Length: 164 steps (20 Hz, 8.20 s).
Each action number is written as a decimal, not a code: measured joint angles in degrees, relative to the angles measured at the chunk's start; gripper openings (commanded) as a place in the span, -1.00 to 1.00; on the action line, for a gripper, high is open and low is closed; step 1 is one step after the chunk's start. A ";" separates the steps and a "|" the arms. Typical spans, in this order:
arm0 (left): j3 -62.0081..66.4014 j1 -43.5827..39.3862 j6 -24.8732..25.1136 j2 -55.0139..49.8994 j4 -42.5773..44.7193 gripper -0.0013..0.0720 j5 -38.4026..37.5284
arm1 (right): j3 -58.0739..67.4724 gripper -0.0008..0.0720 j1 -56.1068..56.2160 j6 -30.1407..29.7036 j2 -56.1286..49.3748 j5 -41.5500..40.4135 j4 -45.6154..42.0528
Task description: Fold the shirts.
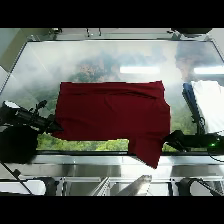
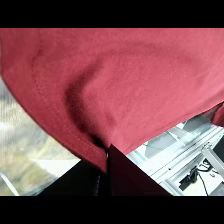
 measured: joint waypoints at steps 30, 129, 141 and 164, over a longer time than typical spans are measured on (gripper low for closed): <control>42.49 -4.46 -4.55 -21.33 -10.91 -0.89 -8.15 | 42.69 -0.93 13.05 -14.60 -33.94 -4.48 37.99; 2.93 -4.98 -1.05 27.67 -19.93 -0.96 4.15 | 67.73 0.10 29.83 5.84 -36.04 15.85 25.81; -5.55 -2.95 -0.61 40.15 -19.74 -0.96 11.23 | 61.24 0.35 31.95 3.85 -45.53 1.46 23.69; -5.66 -2.95 1.18 40.46 -19.50 -0.96 15.45 | 61.90 -0.94 38.51 5.42 -38.95 -0.02 25.81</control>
